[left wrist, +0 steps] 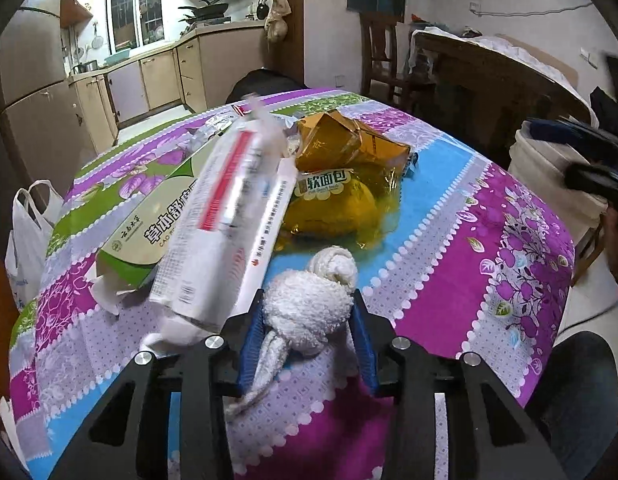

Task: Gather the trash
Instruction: 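Grasp the white towel with the left tool while the right tool grasps the gold cigarette pack, then carry towel and cigarette pack over the basin and open both tools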

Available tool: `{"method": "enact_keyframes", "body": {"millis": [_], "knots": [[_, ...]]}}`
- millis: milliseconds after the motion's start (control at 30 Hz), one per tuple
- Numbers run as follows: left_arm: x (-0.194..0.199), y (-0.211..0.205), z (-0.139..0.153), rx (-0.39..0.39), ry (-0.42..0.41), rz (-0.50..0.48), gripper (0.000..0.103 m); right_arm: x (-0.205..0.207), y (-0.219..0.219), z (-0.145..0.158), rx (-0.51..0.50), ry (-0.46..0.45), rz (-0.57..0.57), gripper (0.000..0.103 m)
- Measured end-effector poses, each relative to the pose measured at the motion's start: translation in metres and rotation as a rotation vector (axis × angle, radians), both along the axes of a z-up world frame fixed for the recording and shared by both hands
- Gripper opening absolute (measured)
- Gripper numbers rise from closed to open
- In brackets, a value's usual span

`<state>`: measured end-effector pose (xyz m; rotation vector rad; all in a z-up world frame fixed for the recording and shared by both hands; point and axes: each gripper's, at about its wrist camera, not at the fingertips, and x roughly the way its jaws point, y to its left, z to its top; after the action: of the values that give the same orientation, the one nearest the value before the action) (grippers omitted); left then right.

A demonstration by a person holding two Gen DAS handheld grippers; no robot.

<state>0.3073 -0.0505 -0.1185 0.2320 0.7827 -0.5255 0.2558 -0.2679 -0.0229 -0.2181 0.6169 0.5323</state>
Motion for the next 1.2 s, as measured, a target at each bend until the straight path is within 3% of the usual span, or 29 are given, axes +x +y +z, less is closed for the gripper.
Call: {"method": "enact_keyframes", "body": {"millis": [133,267,400,500,567,700,933,1200], "knots": [[-0.003,0.014,0.003,-0.084,0.051,0.005,0.041,0.054,0.024,-0.015,-0.099,0.048,0.094,0.064],[-0.003,0.023,-0.001,-0.12,0.08,0.003,0.041,0.089,0.046,-0.023,-0.182,0.068,0.151,0.064],[-0.001,0.024,-0.001,-0.149,0.098,0.003,0.041,0.106,0.053,-0.025,-0.219,0.121,0.208,0.064],[0.0,0.025,-0.002,-0.161,0.103,0.0,0.041,0.119,0.057,-0.026,-0.186,0.158,0.223,0.064],[0.001,0.026,-0.002,-0.169,0.105,0.003,0.041,0.122,0.058,-0.028,-0.174,0.174,0.223,0.05],[-0.001,0.026,-0.003,-0.174,0.099,0.016,0.041,0.107,0.059,-0.025,-0.158,0.144,0.214,0.039],[-0.01,0.031,0.008,-0.212,0.058,0.068,0.041,0.068,0.04,-0.002,-0.01,0.09,0.102,0.034],[-0.021,0.028,0.041,-0.266,-0.001,0.15,0.041,0.021,-0.002,0.023,0.137,0.03,-0.214,0.033]]}}
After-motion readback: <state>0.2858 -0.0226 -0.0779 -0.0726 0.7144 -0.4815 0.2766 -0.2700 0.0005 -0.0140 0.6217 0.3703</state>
